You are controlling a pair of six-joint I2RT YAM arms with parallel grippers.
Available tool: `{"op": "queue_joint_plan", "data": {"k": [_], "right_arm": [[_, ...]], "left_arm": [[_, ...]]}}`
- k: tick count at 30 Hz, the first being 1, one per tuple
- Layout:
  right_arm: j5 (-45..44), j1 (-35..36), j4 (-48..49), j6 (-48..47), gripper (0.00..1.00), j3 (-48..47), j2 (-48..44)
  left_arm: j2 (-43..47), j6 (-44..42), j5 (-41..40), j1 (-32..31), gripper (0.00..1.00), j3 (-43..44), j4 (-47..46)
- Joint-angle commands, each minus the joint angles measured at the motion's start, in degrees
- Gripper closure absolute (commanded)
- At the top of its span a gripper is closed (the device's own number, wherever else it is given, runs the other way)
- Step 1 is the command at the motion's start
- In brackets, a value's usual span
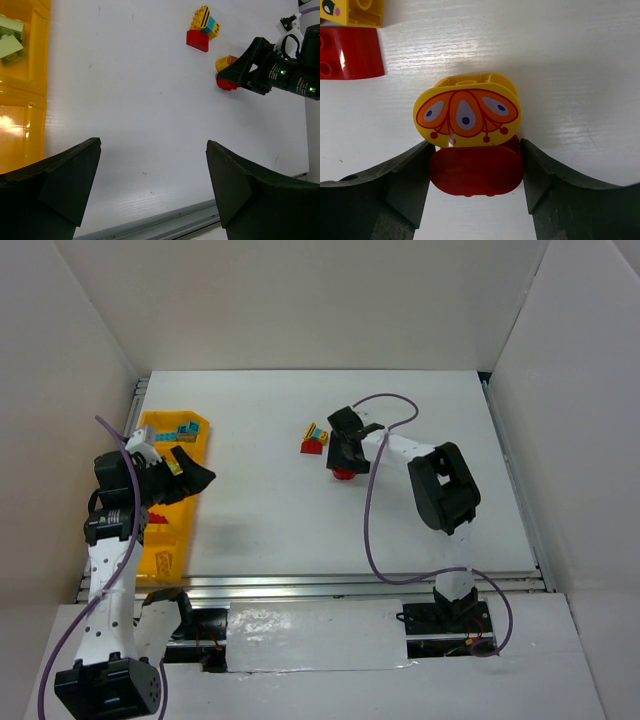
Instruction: Sort the legos into containers by color
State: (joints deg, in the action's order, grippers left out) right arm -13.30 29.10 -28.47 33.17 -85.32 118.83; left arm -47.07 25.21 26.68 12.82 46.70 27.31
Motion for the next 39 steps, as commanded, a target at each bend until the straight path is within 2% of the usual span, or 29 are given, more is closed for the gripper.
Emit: {"op": "queue_joint_plan", "data": {"k": [1,2,3,6,11,13,16,18,23,30,39], "right_arm": [[0.3,0.7,4.5,-2.7,0.67,4.1,-3.9],[1.0,1.0,5.9,-3.7,0.91,5.6,-5.4],[1.5,1.6,7.3,-5.5,1.00,7.2,-9.0],[5.5,5.2,14.4,-11.2,1.00,16.2,-17.4],[19.0,12.7,17.6,-23.0,1.00,25.0,-31.2],[20.6,17.2,16.4,-25.1,1.00,25.6,-33.5],[22.6,20.3,12.8,-26.1,1.00,24.9,-35.2],[25.2,21.4,12.6,-26.5,1.00,25.7,-37.2],[24.0,25.6,13.4,-26.0,1.00,27.9,-42.5],[23.1,28.0,16.6,-26.2,1.00,32.4,-50.3],[17.8,28.5,14.5,-26.7,1.00,30.5,-50.1]], "left_arm": [[-0.4,-1.1,1.5,-0.3,0.00,0.0,-2.6],[-0.7,-1.0,1.9,-0.3,0.00,-0.1,-2.7],[-1.0,-0.7,2.2,-0.3,0.00,-0.1,-2.9],[-3.8,0.7,5.6,-0.3,0.01,0.2,-4.0],[-8.8,3.9,14.3,-3.3,0.00,2.6,-6.2],[-10.1,4.9,14.8,-7.9,0.01,3.5,-8.5],[-13.2,6.5,15.4,-15.2,0.00,5.3,-10.5],[-14.4,9.0,17.7,-17.4,0.00,4.5,-12.8],[-12.8,18.2,23.9,-22.1,0.00,-2.4,-26.2],[-12.3,20.2,19.9,-28.7,0.01,-5.1,-26.8],[-13.7,24.4,17.3,-36.9,0.05,-4.7,-29.1]]}}
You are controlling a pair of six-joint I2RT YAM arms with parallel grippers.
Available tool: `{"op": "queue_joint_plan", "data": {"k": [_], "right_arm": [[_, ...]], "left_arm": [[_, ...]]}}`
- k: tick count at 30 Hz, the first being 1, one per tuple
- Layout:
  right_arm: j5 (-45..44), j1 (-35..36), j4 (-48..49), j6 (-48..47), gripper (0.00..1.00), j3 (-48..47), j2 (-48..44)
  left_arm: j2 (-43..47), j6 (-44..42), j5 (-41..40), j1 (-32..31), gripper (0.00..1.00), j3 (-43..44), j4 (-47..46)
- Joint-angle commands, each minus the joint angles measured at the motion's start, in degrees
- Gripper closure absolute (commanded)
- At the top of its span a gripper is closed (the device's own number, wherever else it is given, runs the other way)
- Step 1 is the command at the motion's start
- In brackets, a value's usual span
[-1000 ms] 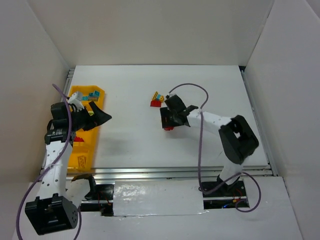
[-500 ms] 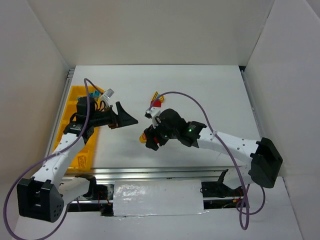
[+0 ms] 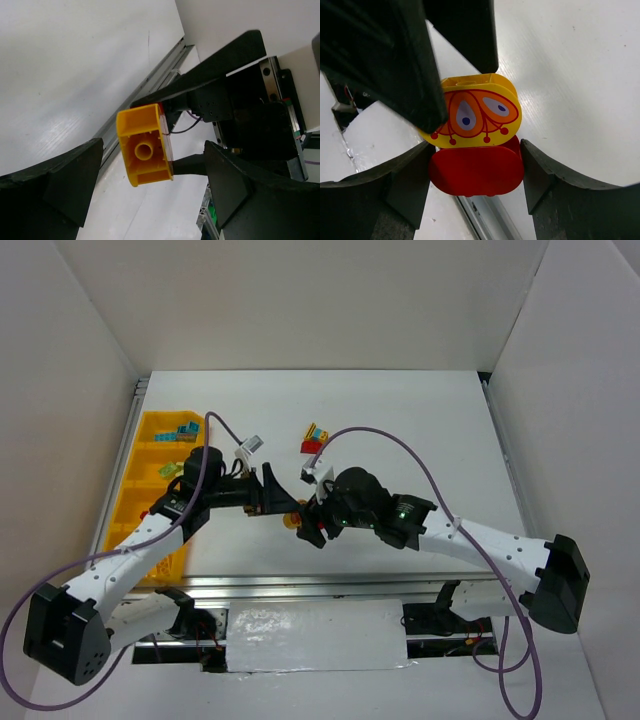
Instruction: Sort the legos into containers by color
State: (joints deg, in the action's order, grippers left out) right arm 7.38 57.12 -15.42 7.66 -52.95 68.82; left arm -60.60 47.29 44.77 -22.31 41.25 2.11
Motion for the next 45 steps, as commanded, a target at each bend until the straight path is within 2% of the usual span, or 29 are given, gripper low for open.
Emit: {"op": "queue_joint_plan", "data": {"k": [1,4,5,7,10,11,14,20,23,32,33,36,37,38,39,40,43,45], "right_arm": [[-3.6,0.5,1.4,-1.2,1.00,-2.0,-0.1],[-7.3,0.7,2.1,-0.8,1.00,-1.7,-0.8],[-8.8,0.9,2.4,-0.6,1.00,-1.5,-1.6],[-10.2,0.9,3.6,-0.5,1.00,-0.9,-2.6],[-9.5,1.0,4.3,-0.5,1.00,-0.8,-3.4],[-9.3,1.0,4.3,-0.6,1.00,-1.0,-3.2],[-8.9,1.1,4.5,-0.7,1.00,-0.9,-2.0],[-5.7,1.1,5.3,-1.1,1.00,1.9,-1.9],[-5.5,1.1,4.3,-1.4,1.00,3.1,-2.3],[-4.4,1.0,3.9,-1.8,1.00,4.3,-2.5],[-4.6,1.0,3.9,-1.6,1.00,4.3,-2.3],[-5.5,1.1,4.3,-1.0,1.00,4.3,-2.4],[-5.6,1.0,4.5,-0.9,1.00,4.3,-2.5],[-5.7,1.1,4.6,-0.8,1.00,4.3,-2.7],[-5.6,1.0,4.8,-0.8,1.00,4.4,-3.0],[-5.5,1.0,4.8,-0.8,1.00,4.3,-3.1],[-4.3,1.0,4.8,-0.8,1.00,4.1,-3.1],[-3.4,1.0,4.8,-0.8,1.00,3.9,-3.2]], "left_arm": [[-0.3,2.4,-1.5,-2.8,0.06,1.0,-3.7],[-1.0,2.1,-3.3,-4.4,0.16,1.8,-2.3],[-1.4,1.6,-3.7,-4.6,0.22,2.2,-0.1],[-2.0,1.1,-4.6,-4.9,0.26,2.3,0.9],[-3.1,1.5,-4.0,-5.1,0.42,1.7,0.4],[-3.5,1.8,-3.6,-5.1,0.61,1.5,-1.1],[-3.7,2.6,-3.5,-5.1,1.00,1.5,-1.6],[-1.3,1.5,-9.4,-4.2,1.00,3.9,0.9],[0.1,0.2,-10.1,-1.5,1.00,5.8,3.8],[5.0,-5.5,-8.1,13.8,1.00,10.0,15.0],[5.4,-7.0,-9.8,16.2,1.00,10.6,16.8],[8.0,-7.6,-21.7,19.7,1.00,12.6,28.0],[10.9,-6.7,-32.3,20.0,1.00,12.6,30.1],[12.4,-5.6,-37.7,20.5,1.00,12.7,32.3],[14.2,-2.9,-42.7,21.1,1.00,12.9,36.7],[17.1,-1.0,-53.0,21.2,1.00,13.1,39.0],[21.5,7.4,-70.2,21.6,1.00,12.5,47.9],[23.0,12.0,-75.9,21.9,1.00,11.7,51.0]]}}
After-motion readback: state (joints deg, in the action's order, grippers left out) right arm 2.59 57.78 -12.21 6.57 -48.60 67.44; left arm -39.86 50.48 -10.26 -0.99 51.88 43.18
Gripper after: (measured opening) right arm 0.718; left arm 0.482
